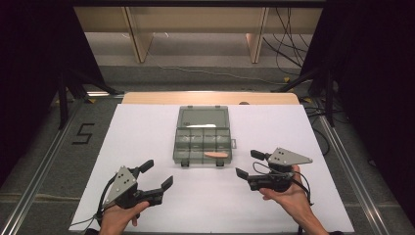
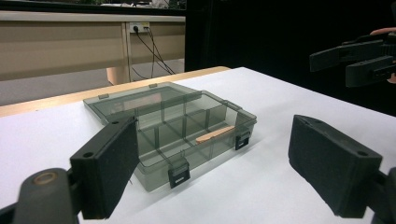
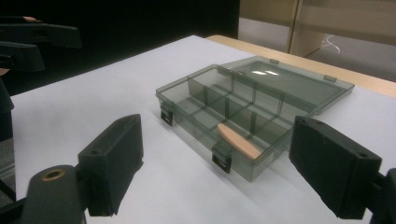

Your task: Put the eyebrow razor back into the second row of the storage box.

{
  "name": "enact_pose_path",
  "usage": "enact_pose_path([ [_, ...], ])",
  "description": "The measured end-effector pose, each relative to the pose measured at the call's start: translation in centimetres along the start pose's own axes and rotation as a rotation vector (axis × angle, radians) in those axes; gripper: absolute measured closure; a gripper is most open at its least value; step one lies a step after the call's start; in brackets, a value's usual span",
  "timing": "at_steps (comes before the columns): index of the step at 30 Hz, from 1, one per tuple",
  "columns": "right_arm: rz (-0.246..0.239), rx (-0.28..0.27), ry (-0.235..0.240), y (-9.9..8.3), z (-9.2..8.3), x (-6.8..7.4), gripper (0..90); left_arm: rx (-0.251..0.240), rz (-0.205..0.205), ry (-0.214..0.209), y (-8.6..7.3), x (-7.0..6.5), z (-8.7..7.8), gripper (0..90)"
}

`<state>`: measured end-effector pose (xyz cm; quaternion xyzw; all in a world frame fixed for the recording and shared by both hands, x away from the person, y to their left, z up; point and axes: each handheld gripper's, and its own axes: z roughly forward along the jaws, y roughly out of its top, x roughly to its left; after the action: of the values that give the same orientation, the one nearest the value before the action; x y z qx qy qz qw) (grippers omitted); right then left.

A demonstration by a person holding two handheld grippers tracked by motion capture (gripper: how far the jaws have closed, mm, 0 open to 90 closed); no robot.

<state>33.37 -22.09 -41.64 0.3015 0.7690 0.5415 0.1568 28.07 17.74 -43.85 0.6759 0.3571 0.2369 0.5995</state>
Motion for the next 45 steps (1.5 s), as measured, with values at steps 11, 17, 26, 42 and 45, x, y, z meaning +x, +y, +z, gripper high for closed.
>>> enact_pose_path([
  [11, 0.010, -0.009, 0.018, -0.7, -0.4, 0.4, 17.2, -0.003, -0.002, -0.013, -0.1, 0.0, 0.1, 15.9],
  [17, 0.007, 0.003, 0.007, -0.9, -0.7, 0.6, 17.0, 0.007, 0.000, -0.005, 0.0, 0.0, 0.0, 15.9],
  [26, 0.002, 0.010, 0.014, -1.4, -1.0, 0.9, 17.0, -0.002, -0.001, -0.012, -0.1, -0.1, 0.1, 15.9],
  [42, -0.003, 0.024, -0.013, -2.1, -1.8, 1.1, 16.6, 0.008, 0.000, -0.006, -0.1, 0.0, 0.0, 15.9],
  [45, -0.015, 0.019, -0.019, -2.2, -1.8, 1.1, 16.6, -0.002, -0.002, -0.013, -0.1, 0.0, 0.1, 15.9],
])
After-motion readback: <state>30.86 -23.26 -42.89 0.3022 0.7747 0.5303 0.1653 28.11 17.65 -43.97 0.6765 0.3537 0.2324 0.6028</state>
